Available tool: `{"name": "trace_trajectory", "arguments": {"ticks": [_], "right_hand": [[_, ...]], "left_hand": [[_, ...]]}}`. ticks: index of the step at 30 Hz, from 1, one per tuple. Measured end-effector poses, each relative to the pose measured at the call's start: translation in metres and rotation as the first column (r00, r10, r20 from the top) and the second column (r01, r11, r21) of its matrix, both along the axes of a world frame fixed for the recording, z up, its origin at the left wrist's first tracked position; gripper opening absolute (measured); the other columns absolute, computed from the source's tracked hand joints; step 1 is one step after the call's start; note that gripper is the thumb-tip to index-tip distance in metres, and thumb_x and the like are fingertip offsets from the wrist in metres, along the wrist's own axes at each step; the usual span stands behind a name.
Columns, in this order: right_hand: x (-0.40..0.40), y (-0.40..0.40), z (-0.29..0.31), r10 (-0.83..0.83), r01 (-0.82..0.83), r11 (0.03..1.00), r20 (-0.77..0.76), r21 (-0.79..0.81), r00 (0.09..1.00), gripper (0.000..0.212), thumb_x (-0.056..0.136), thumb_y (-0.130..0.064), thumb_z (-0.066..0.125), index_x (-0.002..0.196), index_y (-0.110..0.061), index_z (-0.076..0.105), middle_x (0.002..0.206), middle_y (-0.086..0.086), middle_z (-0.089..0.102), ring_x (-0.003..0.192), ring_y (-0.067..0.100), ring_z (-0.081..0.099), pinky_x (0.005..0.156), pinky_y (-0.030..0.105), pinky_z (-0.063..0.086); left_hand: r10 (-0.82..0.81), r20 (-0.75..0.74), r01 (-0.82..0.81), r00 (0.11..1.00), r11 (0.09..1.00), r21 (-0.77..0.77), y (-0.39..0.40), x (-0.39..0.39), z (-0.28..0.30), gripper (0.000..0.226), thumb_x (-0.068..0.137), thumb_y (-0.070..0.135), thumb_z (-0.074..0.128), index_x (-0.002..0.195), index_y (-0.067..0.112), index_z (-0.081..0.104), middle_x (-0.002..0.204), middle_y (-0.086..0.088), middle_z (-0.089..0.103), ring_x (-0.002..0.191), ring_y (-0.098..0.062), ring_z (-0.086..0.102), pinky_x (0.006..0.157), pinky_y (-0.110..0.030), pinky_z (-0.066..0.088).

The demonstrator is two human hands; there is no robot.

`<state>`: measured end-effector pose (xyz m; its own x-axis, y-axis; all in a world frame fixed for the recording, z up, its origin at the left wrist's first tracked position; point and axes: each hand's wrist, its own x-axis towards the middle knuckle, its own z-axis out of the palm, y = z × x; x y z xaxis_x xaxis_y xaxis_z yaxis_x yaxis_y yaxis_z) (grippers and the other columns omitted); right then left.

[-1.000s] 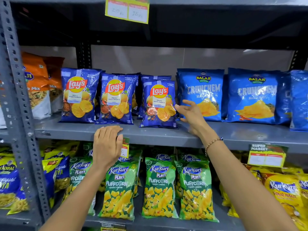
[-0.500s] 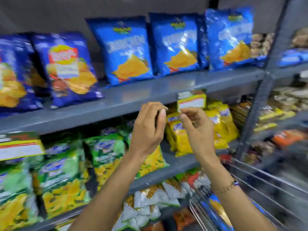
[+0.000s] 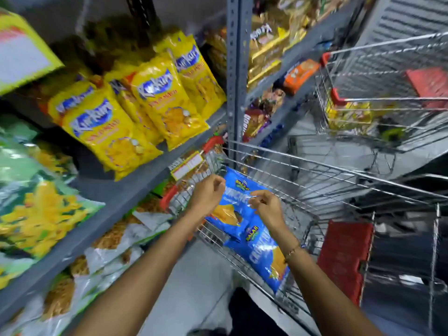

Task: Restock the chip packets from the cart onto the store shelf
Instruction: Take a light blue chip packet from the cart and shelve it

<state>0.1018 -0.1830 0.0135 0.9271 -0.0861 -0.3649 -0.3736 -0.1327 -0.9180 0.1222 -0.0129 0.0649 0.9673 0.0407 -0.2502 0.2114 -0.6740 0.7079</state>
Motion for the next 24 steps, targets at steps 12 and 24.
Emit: {"name": "trace_trajectory", "arguments": {"ticks": [12, 24], "right_hand": [[0.032, -0.009, -0.211, -0.017, 0.045, 0.998, -0.438, 0.054, 0.899, 0.022, 0.084, -0.034, 0.057, 0.087, -0.012, 0.055, 0.078, 0.001, 0.054, 0.076, 0.013, 0.055, 0.077, 0.033, 0.051], [0.062, 0.023, -0.182, -0.270, 0.273, 0.961, -0.373, -0.046, 0.888, 0.039, 0.076, -0.026, 0.076, 0.101, 0.003, 0.067, 0.078, 0.019, 0.071, 0.075, 0.029, 0.067, 0.045, 0.011, 0.046]], "left_hand": [[0.007, -0.423, 0.089, 0.906, 0.975, 0.206, -0.008, 0.080, -0.164, 0.052, 0.096, 0.024, 0.049, 0.138, -0.004, 0.036, 0.137, -0.024, 0.048, 0.123, -0.034, 0.049, 0.090, -0.031, 0.033], [0.094, -0.489, -0.129, 0.867, 0.991, -0.037, 0.008, 0.096, -0.233, 0.037, 0.093, 0.026, 0.054, 0.117, -0.003, 0.054, 0.105, -0.023, 0.063, 0.091, -0.019, 0.055, 0.080, -0.040, 0.046]]}}
